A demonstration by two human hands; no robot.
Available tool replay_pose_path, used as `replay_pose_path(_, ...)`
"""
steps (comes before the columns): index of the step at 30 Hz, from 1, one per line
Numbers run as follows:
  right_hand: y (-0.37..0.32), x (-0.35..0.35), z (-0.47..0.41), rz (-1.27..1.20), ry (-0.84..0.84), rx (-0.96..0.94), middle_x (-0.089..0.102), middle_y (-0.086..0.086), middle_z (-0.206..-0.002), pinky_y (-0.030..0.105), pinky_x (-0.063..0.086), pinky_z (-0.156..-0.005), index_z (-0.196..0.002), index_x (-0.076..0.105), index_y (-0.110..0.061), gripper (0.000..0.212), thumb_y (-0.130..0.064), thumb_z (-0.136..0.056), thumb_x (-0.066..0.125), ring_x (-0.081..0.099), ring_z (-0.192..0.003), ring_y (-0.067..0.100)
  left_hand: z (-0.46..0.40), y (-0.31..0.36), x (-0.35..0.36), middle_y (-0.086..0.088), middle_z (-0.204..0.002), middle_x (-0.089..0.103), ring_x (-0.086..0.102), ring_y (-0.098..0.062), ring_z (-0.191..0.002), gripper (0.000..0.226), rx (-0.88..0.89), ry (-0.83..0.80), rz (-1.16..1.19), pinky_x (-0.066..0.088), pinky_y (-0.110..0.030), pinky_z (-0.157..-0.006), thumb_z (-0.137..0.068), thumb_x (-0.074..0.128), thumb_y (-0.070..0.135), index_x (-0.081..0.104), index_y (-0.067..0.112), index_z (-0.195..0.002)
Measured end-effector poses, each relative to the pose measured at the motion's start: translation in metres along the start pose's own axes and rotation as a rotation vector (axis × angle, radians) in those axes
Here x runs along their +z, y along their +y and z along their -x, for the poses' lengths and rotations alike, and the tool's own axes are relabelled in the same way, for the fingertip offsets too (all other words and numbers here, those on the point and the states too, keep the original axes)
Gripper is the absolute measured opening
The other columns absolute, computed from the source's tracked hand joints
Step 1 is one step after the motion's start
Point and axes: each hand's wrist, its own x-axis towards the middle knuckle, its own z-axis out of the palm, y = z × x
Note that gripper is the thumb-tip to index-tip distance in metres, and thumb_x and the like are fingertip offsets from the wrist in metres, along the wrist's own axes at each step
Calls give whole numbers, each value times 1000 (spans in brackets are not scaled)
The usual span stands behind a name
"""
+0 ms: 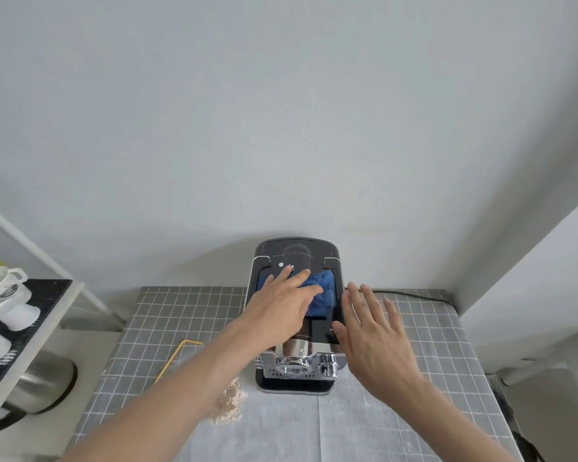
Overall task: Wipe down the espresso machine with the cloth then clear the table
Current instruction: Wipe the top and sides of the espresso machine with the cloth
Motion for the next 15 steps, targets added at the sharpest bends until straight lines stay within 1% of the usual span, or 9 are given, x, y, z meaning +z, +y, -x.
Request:
replay_pose_path(2,1,0,0,-1,-6,-8,33,13,-163,58,36,-116,-153,40,-6,65,-46,-109,13,25,-153,32,-15,-4,-3,-6,-170,27,16,-35,-158,42,8,-1,4,24,-55,-125,-113,35,21,47,29,-153)
replay_pose_path(5,3,-1,-1,-2,-12,-27,33,14,-163,59,37,-115,-152,41,-5,66,-47,-109,14,25,-153,33,-36,-13,-2,-6,-171,22,11,-35,-159,43,28,31,-1,21,-54,-126,-112,40,14,48,25,-153)
replay_pose_path(7,5,-3,-2,7,-20,-41,34,14,-162,59,37,-114,-152,41,-4,66,-47,-109,14,26,-152,34,-44,-15,-2,-3,-172,21,7,-31,-160,45,49,37,42,19,-53,-127,-110,44,8,49,21,-152)
replay_pose_path(9,6,-4,-2,13,-26,-50,36,15,-161,60,38,-113,-151,43,-4,67,-47,-109,15,29,-151,34,-42,-14,-1,-1,-171,22,8,-26,-160,46,73,22,74,22,-52,-126,-109,45,5,48,17,-153)
replay_pose_path(11,6,-5,-2,22,-32,-54,37,16,-161,61,38,-112,-150,44,-3,66,-47,-108,17,30,-151,36,-31,-12,0,0,-171,24,7,-22,-160,46,83,28,108,22,-50,-127,-110,44,7,46,17,-155)
replay_pose_path(13,6,-6,-3,36,-33,-56,37,16,-160,62,39,-112,-149,46,-3,66,-47,-108,17,32,-150,36,-15,-11,0,1,-170,25,6,-18,-160,44,104,32,151,18,-47,-129,-112,41,13,45,18,-156)
replay_pose_path(15,7,-6,-3,47,-37,-63,36,16,-161,62,38,-112,-149,45,-3,67,-47,-109,16,32,-150,37,3,-8,0,2,-171,21,2,-15,-160,47,149,2,148,14,-44,-130,-112,40,14,41,20,-158)
